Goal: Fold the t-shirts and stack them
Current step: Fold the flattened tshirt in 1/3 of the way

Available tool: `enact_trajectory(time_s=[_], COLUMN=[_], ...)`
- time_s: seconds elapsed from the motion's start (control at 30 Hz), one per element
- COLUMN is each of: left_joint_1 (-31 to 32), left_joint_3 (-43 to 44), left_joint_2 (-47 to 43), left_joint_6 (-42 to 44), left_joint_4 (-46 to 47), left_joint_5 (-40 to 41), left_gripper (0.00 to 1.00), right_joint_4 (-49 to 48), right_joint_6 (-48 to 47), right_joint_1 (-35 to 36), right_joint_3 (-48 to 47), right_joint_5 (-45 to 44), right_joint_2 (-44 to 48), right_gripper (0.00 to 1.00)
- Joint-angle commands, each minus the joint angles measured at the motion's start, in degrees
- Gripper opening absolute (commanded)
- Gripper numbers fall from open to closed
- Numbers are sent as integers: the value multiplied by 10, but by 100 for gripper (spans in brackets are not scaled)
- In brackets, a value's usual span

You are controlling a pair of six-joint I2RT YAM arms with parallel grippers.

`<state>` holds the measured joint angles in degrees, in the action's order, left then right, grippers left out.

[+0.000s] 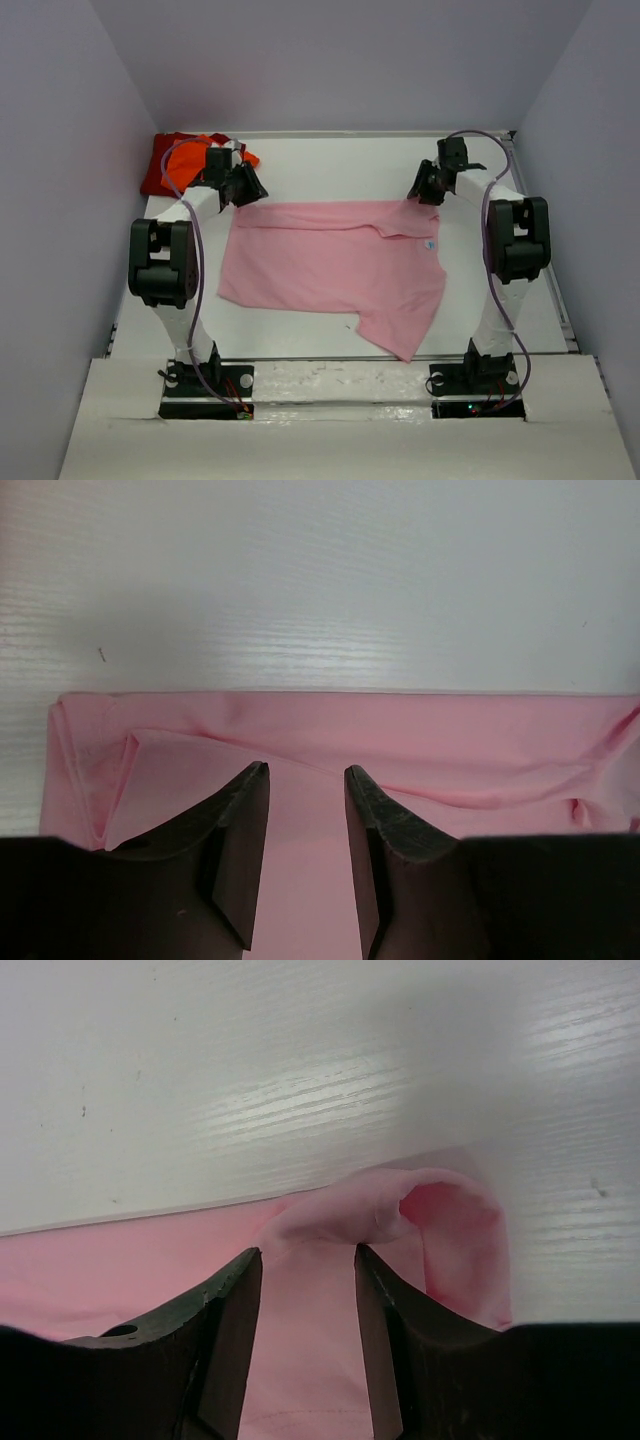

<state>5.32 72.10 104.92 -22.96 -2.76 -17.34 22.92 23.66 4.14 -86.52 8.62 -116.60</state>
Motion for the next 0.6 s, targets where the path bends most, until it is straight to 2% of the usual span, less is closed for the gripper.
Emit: enact_trajectory(time_s=[0.0,0.17,0.27,0.3,0.4,0.57], left_joint_1=[4,4,5,5,4,4], left_joint_3=[-22,-32,-37,-41,-36,-22], left_joint_2=[-15,-11,-26,-31,-42,-39], left_joint_6=[16,20,19,16,21,30], left_joint_4=[1,1,-1,-2,-6,-13], left_joint_5=[5,55,142,196,255,275], left_gripper=[45,45,43,43,43,42], right_joint_4=[-33,-36,-37,-36,-37,-36], right_joint_6=[10,4,2,2,-3,-5], right_joint_1=[-3,-3,-3,-3,-3,-3], right_joint_3=[-6,-3,-1,-1,-1,0], right_joint_5=[26,28,31,33,34,33], right_joint_2=[-8,-6,-2,-1,0,1], right_gripper=[48,47,47,47,47,47])
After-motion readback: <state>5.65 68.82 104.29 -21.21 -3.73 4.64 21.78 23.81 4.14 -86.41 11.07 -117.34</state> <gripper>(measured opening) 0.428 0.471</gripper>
